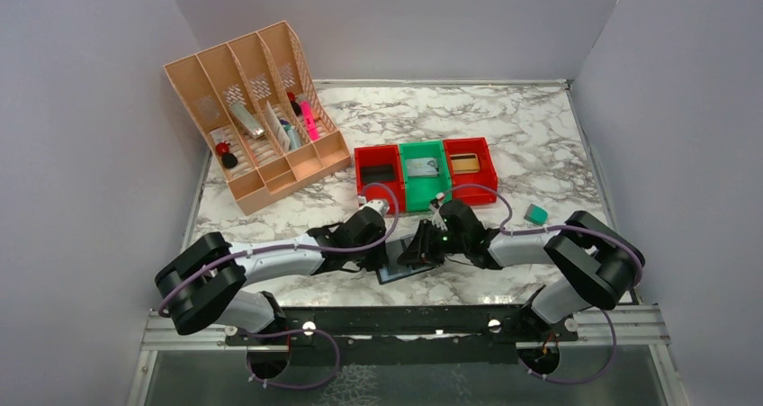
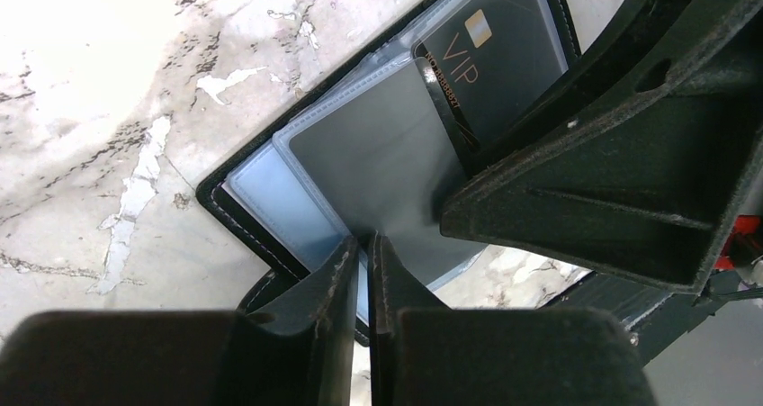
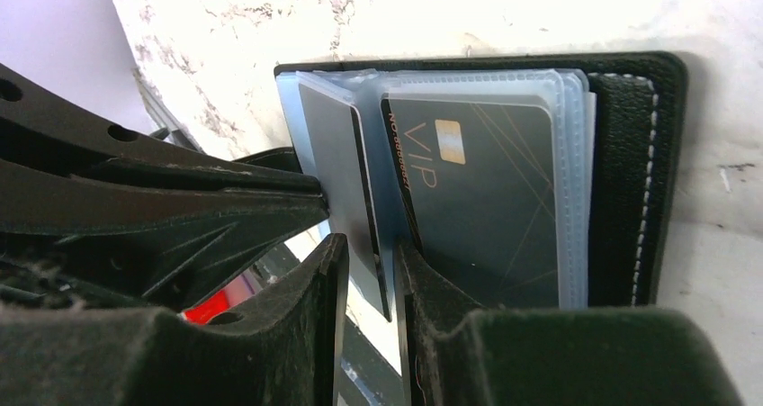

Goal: Take the credit cards out of the card holder

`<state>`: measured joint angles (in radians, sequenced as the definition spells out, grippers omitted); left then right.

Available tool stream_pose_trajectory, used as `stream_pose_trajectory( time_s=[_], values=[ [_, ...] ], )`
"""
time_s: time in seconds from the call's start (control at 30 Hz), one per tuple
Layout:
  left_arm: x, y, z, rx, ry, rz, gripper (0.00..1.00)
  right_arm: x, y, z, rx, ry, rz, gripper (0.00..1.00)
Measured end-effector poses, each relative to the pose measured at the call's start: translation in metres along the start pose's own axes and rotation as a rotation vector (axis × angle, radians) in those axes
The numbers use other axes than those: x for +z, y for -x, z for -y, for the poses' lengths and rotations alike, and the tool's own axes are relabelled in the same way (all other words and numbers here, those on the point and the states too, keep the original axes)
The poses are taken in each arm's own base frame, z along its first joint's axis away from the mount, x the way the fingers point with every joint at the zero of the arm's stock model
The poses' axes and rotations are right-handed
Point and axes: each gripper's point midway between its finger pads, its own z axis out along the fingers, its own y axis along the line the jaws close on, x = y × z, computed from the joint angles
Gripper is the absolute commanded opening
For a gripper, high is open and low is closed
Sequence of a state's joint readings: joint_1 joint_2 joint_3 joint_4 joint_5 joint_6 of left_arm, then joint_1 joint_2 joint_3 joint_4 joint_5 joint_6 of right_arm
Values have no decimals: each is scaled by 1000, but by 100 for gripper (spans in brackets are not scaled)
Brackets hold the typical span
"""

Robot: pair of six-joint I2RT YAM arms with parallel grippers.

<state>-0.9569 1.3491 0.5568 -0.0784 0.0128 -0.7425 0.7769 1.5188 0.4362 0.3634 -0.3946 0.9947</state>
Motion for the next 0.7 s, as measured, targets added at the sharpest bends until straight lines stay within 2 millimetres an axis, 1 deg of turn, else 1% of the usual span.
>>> stream_pose_trajectory(
  time_s=[0.1, 0.2, 0.27, 0.5, 0.7],
  values=[
    [1, 0, 0, 7, 4, -5, 11, -2, -1, 1, 23, 22, -12, 30],
    [1, 0, 0, 7, 6, -6, 10, -5, -2, 1, 42, 36, -22, 35],
    [1, 0, 0, 7, 7, -6, 10, -6, -1, 0, 51, 44, -24, 36],
    [0, -1, -2, 7, 12, -10, 10, -8, -5, -2, 48, 78, -39, 26],
    [-1, -2, -2, 10, 14, -12, 10, -9, -6, -5, 43, 96, -47, 24]
  ],
)
